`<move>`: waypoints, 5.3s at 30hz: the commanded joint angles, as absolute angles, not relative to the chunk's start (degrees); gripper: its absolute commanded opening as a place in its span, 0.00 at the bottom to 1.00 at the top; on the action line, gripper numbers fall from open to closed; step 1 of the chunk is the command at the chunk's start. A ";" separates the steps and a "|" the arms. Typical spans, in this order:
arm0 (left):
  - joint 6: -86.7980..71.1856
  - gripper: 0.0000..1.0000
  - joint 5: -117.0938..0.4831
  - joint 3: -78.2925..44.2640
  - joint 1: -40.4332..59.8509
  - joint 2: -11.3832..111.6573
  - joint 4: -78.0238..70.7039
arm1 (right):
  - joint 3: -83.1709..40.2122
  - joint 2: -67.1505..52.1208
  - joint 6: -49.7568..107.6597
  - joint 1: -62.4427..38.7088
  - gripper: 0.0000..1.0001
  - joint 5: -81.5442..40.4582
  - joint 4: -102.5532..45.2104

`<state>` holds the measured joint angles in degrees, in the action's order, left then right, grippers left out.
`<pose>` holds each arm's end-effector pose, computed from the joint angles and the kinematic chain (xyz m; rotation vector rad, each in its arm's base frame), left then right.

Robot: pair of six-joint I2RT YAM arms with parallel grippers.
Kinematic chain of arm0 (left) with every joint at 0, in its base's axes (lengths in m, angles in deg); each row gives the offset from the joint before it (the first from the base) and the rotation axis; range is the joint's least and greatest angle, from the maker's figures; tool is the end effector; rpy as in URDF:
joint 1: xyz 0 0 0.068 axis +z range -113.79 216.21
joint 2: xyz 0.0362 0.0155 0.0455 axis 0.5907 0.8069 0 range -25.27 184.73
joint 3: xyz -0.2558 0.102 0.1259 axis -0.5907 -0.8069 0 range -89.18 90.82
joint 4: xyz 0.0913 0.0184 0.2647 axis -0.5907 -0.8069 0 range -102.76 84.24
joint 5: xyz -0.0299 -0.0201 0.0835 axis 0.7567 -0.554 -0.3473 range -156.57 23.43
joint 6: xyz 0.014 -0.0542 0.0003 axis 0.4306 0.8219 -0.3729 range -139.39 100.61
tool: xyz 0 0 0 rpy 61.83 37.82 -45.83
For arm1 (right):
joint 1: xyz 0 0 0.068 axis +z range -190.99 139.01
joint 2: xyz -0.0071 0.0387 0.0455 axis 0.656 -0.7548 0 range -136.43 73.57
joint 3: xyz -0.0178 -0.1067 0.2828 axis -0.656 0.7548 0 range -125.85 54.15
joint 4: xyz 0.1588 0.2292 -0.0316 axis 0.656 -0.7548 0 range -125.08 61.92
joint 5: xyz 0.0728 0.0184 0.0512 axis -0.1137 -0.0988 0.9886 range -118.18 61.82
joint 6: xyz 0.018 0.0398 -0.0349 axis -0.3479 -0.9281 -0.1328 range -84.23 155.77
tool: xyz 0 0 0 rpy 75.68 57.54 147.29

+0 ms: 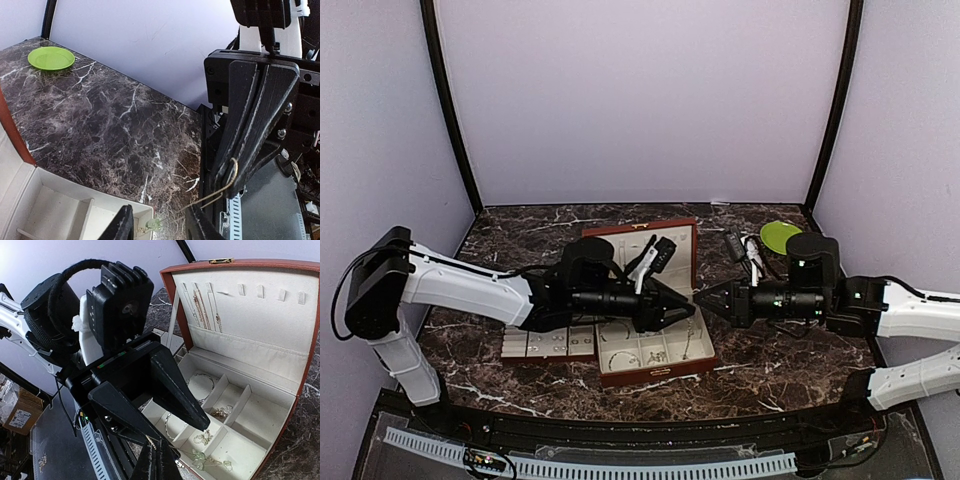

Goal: Organize the mixed jewelry
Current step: Adjust the necklace on the larger divider, then open the compartment pouch of the jewelry box.

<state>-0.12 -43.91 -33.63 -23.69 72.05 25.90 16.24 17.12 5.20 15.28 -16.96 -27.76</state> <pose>0.1895 -0.3566 0.2547 0.9642 1.6808 -1.3151 0.1236 0.1987 0.2969 -0.6038 1.9846 1.1767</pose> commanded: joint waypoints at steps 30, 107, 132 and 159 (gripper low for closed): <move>5.40 0.00 -43.74 -34.10 -24.08 69.15 34.44 | 20.66 22.96 2.06 14.55 0.49 -21.54 -24.30; 4.96 0.00 -47.25 -29.04 -22.59 58.59 12.09 | 26.70 8.08 4.63 15.60 0.39 -20.42 -3.78; 5.58 0.00 -47.96 -28.98 -22.37 57.08 11.02 | 23.50 -7.72 5.10 16.14 0.41 -17.78 8.63; 7.01 0.00 -53.47 -42.24 -19.75 50.31 14.83 | 17.90 3.33 7.24 13.43 0.00 -34.14 -7.51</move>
<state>7.12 -52.24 -39.08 -20.85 51.50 12.43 22.82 -0.71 4.89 14.05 -28.41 1.57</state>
